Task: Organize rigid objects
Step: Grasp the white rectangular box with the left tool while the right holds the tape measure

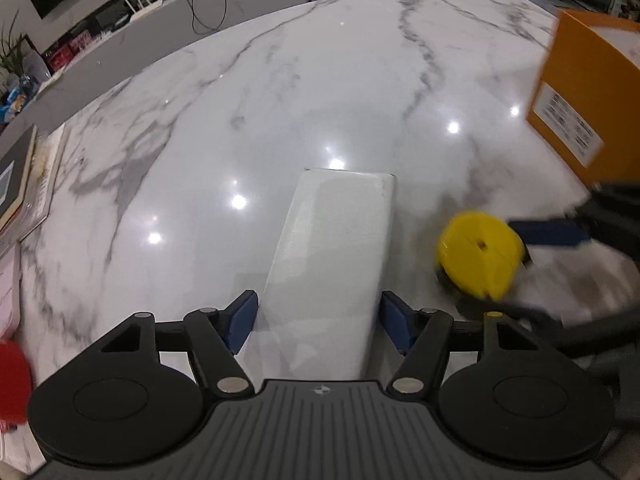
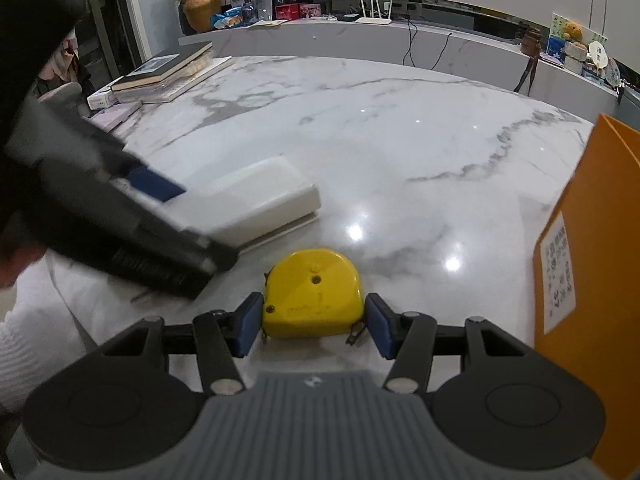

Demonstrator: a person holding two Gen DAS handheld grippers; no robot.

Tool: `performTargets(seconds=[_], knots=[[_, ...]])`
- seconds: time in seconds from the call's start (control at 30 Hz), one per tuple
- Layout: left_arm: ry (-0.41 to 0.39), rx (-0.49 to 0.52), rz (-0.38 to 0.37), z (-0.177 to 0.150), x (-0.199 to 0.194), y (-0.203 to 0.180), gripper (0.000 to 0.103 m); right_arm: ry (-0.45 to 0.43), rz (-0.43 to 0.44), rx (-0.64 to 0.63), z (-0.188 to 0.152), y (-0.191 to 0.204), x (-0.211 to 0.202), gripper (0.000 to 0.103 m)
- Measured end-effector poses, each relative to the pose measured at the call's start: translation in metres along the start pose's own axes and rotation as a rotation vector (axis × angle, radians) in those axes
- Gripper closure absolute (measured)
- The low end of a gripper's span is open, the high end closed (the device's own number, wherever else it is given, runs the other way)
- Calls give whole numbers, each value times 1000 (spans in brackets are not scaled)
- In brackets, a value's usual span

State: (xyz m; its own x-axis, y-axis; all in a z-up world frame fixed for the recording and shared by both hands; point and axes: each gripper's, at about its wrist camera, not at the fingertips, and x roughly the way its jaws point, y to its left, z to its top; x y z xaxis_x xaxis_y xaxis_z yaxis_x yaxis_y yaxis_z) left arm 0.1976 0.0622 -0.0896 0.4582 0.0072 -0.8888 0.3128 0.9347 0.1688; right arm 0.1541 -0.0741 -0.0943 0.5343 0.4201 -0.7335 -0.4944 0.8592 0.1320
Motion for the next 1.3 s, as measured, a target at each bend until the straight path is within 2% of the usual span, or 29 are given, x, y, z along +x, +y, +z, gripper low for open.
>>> performTargets(seconds=[0.1,0.13,0.2,0.23,0.33,0.53,0.67,0.73,0.77,1.3], knots=[[-49,-44,-9,-15,-7,-2,27,-22,11,-3,-5,-4,-3,46],[-63,-55,-15,-17,-7,0,26,-28,17,4,-7,-5,-4,43],[-93,-73,-26,-19,-4,3,16,-39,30,26,-8,-9,-5,37],[-98,-96,-42,-18,-1,6,15,-47,33,37,-9,-12,-4,32],[-102,-164,-88,-17,4,14,12,-78,33,60,-11,-18,-3,27],[-145,-169,-83,-21,6,12,9,-106,-39,-64,-14,-2,6,26],[-166,-177,-83,-24,4,8,18,-125,-45,-82,-15,-1,8,31],[-173,-177,-79,-23,4,6,21,-139,-46,-88,-15,0,7,47],[-174,-183,-77,-23,4,7,21,-146,-47,-96,-16,1,7,48],[-174,-193,-45,-24,-2,-2,33,-167,-23,-104,-18,2,-1,49]])
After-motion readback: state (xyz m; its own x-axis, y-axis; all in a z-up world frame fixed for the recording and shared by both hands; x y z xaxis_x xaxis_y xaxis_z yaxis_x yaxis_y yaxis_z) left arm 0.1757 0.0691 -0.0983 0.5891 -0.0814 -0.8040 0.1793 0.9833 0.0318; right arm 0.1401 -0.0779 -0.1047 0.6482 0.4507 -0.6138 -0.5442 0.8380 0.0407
